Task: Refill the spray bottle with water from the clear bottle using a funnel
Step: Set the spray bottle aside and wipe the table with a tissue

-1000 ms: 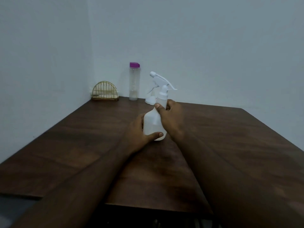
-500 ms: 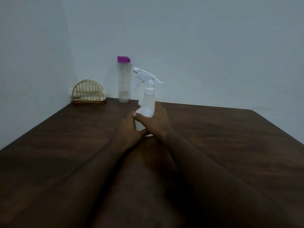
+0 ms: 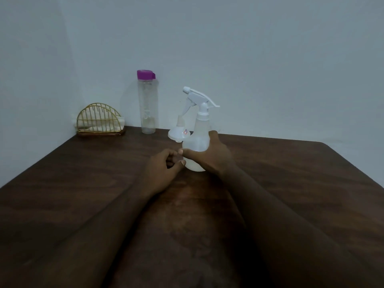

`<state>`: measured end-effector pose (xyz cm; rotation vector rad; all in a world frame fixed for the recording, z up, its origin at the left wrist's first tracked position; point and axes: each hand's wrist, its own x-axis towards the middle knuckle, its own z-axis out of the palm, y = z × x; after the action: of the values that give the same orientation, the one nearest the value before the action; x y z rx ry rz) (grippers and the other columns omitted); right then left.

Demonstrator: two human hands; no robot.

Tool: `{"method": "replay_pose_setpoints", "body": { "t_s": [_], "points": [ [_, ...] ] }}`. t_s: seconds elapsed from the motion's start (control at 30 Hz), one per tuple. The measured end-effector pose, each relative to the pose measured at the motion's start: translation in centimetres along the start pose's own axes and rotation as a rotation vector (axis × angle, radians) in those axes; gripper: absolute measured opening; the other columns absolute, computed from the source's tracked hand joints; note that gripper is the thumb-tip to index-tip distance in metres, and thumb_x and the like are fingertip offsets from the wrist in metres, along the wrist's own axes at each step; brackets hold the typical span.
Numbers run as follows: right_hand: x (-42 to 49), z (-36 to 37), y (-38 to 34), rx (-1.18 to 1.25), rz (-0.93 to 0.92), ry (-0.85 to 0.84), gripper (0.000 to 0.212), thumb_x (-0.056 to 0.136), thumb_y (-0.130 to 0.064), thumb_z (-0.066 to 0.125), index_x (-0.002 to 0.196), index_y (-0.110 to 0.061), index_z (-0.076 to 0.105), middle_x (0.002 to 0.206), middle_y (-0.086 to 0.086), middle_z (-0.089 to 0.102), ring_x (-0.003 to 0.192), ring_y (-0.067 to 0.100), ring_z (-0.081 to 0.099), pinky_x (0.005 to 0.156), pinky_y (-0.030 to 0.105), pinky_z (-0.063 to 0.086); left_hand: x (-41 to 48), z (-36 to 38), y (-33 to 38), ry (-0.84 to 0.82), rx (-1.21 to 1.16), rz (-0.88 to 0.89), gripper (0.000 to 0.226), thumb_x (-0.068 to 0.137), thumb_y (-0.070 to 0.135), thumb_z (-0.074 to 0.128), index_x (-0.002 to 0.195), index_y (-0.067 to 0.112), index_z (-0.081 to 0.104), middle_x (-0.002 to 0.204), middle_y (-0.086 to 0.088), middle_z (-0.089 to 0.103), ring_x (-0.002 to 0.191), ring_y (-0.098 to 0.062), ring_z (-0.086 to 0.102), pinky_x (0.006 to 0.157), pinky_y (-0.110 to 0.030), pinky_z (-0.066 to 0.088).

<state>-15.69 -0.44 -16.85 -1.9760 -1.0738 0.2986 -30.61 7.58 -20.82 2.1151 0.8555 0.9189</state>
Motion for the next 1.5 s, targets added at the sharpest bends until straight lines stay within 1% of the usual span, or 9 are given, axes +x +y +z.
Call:
{"method": "replay_pose_setpoints", "body": {
  "t_s": [0.1, 0.3, 0.63, 0.87, 0.97, 1.1, 1.23, 1.37, 1.5],
  "points": [
    [0.1, 0.4, 0.5, -0.020, -0.015, 0.030, 0.092, 0.058, -0.069, 0.076, 0.132, -0.028, 0.039, 0.125, -0.004, 0.057, 0.116, 0.020, 0.055, 0.097, 0.044, 0.048, -0.3, 0.1, -0.2, -0.032, -0.007, -0.005, 0.023, 0.089, 0.032, 0.066, 0.110, 0.025, 0.060, 0.095, 0.018, 0.061, 0.088, 0.006, 0.058, 0.070, -0.005, 0.042],
    [-0.1, 1.0, 0.6, -0.002, -0.035, 0.044, 0.097, 0.056, -0.070, 0.074, 0.136, -0.027, 0.038, 0.126, -0.002, 0.056, 0.116, 0.020, 0.055, 0.096, 0.045, 0.050, -0.4, 0.0, -0.8, -0.042, -0.045, -0.010, 0.032, 0.091, 0.027, 0.063, 0.122, 0.020, 0.059, 0.107, 0.010, 0.063, 0.098, 0.001, 0.058, 0.084, -0.017, 0.048],
    [-1.6, 1.2, -1.3, -0.035, 0.054, 0.076, 0.093, 0.058, -0.066, 0.075, 0.126, -0.017, 0.035, 0.125, 0.002, 0.053, 0.123, 0.030, 0.047, 0.096, 0.043, 0.045, -0.9, -0.6, 0.4, 0.001, -0.127, -0.068, 0.032, 0.094, 0.016, 0.057, 0.127, 0.012, 0.056, 0.111, 0.003, 0.061, 0.096, 0.001, 0.056, 0.077, -0.007, 0.042],
    [-2.8, 4.7, -4.9, 0.055, -0.056, -0.169, 0.092, 0.067, -0.051, 0.080, 0.144, -0.024, 0.037, 0.137, 0.004, 0.042, 0.124, 0.021, 0.045, 0.102, 0.034, 0.042, -3.1, -4.4, 0.6, 0.177, -0.290, -0.233, 0.035, 0.093, 0.012, 0.052, 0.127, 0.017, 0.052, 0.122, 0.003, 0.061, 0.110, -0.010, 0.058, 0.095, -0.033, 0.050],
    [-3.0, 7.3, -7.0, 0.141, -0.120, -0.288, 0.088, 0.066, -0.044, 0.085, 0.139, -0.022, 0.041, 0.129, -0.003, 0.054, 0.115, 0.016, 0.055, 0.099, 0.038, 0.049, -4.9, -7.8, -0.8, 0.186, -0.205, -0.253, 0.056, 0.091, 0.016, 0.059, 0.142, 0.019, 0.037, 0.129, 0.006, 0.049, 0.116, -0.006, 0.046, 0.095, -0.027, 0.042],
    [-3.2, 11.7, -10.1, 0.193, -0.089, -0.394, 0.082, 0.067, -0.046, 0.084, 0.130, -0.024, 0.036, 0.124, -0.003, 0.055, 0.109, 0.016, 0.058, 0.095, 0.041, 0.052, -6.7, -13.2, -3.9, 0.187, -0.051, -0.227, 0.076, 0.079, 0.026, 0.075, 0.143, 0.021, 0.034, 0.136, -0.003, 0.050, 0.120, -0.017, 0.050, 0.099, -0.039, 0.045],
    [-2.9, 16.0, -13.4, 0.233, -0.131, -0.469, 0.063, 0.082, -0.035, 0.074, 0.130, -0.025, 0.035, 0.129, 0.002, 0.054, 0.114, 0.020, 0.057, 0.101, 0.046, 0.049, -6.9, -16.9, -7.0, 0.263, 0.036, -0.243, 0.077, 0.077, 0.034, 0.078, 0.140, 0.019, 0.036, 0.133, -0.001, 0.051, 0.117, -0.017, 0.051, 0.090, -0.026, 0.042],
    [-2.7, 20.6, -15.0, 0.189, -0.228, -0.358, 0.071, 0.087, -0.035, 0.065, 0.148, -0.019, 0.033, 0.145, 0.005, 0.045, 0.131, 0.023, 0.046, 0.110, 0.047, 0.040, -6.0, -19.1, -9.1, 0.351, 0.084, -0.289, 0.074, 0.080, 0.040, 0.073, 0.141, 0.015, 0.039, 0.137, -0.007, 0.051, 0.123, -0.025, 0.051, 0.103, -0.040, 0.044],
    [-3.2, 22.9, -15.6, 0.195, -0.315, -0.321, 0.076, 0.091, -0.027, 0.065, 0.153, -0.018, 0.022, 0.150, 0.004, 0.042, 0.135, 0.021, 0.043, 0.113, 0.042, 0.038, -5.1, -20.4, -10.2, 0.417, 0.071, -0.317, 0.052, 0.090, 0.030, 0.063, 0.136, 0.013, 0.044, 0.134, -0.009, 0.055, 0.119, -0.026, 0.055, 0.098, -0.037, 0.044]
  ]
}}
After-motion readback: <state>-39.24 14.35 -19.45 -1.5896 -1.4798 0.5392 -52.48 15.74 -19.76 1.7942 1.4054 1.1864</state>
